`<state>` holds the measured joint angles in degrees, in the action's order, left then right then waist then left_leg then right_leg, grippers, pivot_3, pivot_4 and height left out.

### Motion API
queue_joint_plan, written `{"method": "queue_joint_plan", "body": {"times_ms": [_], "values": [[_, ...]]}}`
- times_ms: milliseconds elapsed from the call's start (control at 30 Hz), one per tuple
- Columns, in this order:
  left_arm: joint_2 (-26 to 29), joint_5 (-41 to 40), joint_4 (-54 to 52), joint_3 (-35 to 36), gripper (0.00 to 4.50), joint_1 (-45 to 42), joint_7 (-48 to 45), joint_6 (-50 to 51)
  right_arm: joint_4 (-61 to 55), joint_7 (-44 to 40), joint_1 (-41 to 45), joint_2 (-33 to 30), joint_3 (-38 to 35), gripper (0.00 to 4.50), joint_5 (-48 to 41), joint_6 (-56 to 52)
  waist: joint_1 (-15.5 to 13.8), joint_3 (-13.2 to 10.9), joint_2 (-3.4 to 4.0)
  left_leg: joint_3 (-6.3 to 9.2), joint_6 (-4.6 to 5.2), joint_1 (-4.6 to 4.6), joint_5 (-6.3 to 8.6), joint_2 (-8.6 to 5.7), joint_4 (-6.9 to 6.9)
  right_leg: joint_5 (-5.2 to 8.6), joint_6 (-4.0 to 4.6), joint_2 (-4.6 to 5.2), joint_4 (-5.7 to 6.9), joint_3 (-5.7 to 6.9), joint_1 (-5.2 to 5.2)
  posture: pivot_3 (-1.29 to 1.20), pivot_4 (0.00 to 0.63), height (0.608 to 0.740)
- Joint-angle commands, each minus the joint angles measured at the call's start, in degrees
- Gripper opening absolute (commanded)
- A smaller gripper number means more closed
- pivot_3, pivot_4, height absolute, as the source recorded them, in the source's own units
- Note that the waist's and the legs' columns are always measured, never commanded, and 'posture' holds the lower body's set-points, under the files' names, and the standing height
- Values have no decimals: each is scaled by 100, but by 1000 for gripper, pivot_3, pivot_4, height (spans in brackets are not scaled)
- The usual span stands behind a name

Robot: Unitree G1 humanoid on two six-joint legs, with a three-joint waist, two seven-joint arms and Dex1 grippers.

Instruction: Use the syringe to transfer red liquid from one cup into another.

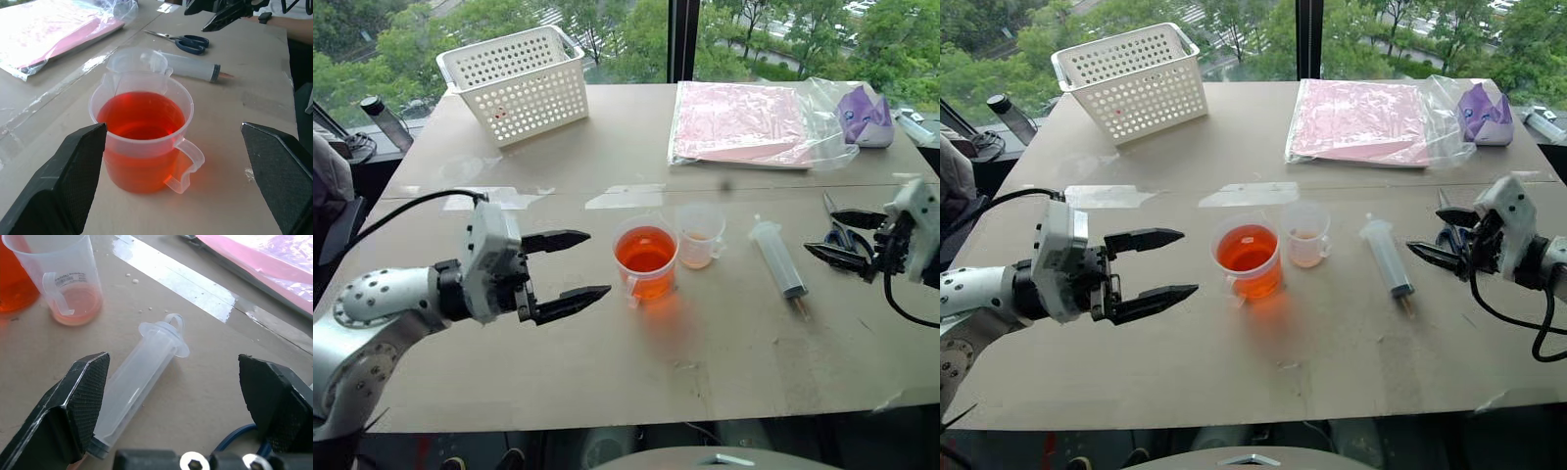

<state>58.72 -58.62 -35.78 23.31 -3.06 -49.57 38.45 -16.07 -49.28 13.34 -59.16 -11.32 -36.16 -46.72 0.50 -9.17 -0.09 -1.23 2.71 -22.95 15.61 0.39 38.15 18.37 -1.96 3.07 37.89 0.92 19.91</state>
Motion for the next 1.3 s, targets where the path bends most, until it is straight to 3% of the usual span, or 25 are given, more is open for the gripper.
{"method": "queue_joint_plan", "body": {"times_ms": [33,167,233,367,600,1067,1167,1300], "values": [[311,-664,63,119,4449,-802,285,366,-312,475,919,-211,620,4500,-139,-1668,6,-4,-4,-1,0,-5,0,-1,-1,0,0,0,-3,-1,4,0,150,740],[503,-662,109,-291,4449,-1662,393,598,112,1193,2469,444,1125,4500,-212,-3905,47,-17,-21,-3,-2,-9,-2,-4,0,0,-1,-6,4,-5,13,0,150,740],[453,-651,216,-598,4449,-2252,701,762,608,1607,3148,828,1380,4500,-76,-4489,32,-20,-26,-7,-4,-13,-4,-4,0,0,-1,-11,14,-11,23,0,150,740],[306,-644,276,-983,4449,-2861,889,964,1338,1884,3652,914,1926,4500,-373,-4578,-34,-18,-30,-1,-8,-88,-8,-6,21,-3,-5,-16,37,-6,99,0,150,740],[81,-700,101,-1075,4449,-2883,747,956,2016,2206,4244,1268,2843,4500,-77,-4578,61,-23,-37,-16,-8,-108,-9,-10,21,-5,-11,-14,65,-19,126,0,150,740],[101,-975,-89,-886,4449,-2794,526,979,2877,2513,4743,2107,3000,4500,337,-4578,33,-22,-52,-20,-27,-103,-23,-9,26,-5,-10,-22,98,-34,152,0,150,740],[93,-980,-116,-872,4500,-2771,540,977,2934,2522,4768,2136,3014,3708,343,-4578,34,-22,-52,-20,-27,-103,-23,-9,26,-5,-10,-23,99,-35,153,0,150,740],[98,-946,-126,-837,4500,-2694,523,960,2959,2538,4743,2136,2966,2103,248,-4578,36,-22,-53,-20,-27,-103,-23,-9,26,-5,-10,-23,99,-36,153,0,150,740]]}}
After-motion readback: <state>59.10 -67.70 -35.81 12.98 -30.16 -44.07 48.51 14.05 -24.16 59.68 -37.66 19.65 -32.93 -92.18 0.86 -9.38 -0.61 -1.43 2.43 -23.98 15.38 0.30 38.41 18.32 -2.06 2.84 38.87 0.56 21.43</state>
